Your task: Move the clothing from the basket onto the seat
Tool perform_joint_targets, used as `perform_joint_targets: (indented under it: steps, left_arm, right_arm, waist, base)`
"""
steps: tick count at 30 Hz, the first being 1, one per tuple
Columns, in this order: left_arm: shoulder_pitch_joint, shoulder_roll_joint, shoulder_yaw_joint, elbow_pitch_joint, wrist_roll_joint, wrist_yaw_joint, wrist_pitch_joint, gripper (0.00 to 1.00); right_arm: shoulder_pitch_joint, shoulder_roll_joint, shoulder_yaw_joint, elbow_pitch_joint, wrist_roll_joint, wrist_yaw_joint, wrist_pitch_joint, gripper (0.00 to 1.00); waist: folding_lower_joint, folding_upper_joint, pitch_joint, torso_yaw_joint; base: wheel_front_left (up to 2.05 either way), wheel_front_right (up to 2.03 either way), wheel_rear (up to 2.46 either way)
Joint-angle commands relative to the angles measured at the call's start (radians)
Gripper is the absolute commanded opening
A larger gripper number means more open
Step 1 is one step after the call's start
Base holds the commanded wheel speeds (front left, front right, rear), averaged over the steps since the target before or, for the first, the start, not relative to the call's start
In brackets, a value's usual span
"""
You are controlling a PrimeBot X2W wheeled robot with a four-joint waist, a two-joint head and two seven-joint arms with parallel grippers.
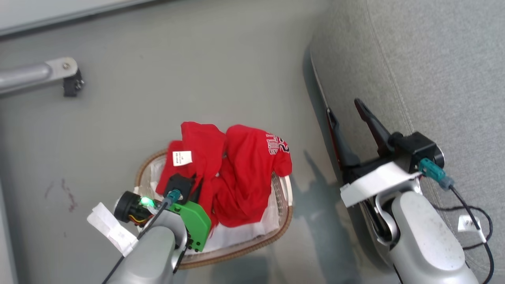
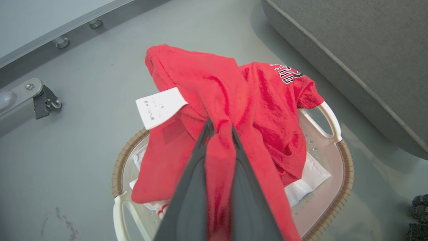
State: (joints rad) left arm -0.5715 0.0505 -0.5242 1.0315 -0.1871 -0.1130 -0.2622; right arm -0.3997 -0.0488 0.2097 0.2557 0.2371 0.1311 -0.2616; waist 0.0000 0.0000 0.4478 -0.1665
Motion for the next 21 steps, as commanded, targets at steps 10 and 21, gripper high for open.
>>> perform_joint_targets:
  steps: [10, 21]
  left_arm:
    - [0.124, 0.001, -0.048, -0.261, -0.142, 0.044, -0.004, 0.0]
    - [0.11, 0.001, 0.012, -0.55, -0.194, 0.072, -0.004, 0.0]
  right_arm:
    - [0.16, -0.009, -0.009, 0.043, 0.005, -0.001, -0.005, 1.0]
    - [0.256, -0.021, 0.019, 0.06, 0.017, -0.001, -0.005, 1.0]
  waist:
    - [0.0, 0.0, -0.301, 0.096]
    - [0.0, 0.0, -0.415, 0.123]
  base:
    - [0.0, 0.0, 0.0]
    - [0.0, 0.0, 0.0]
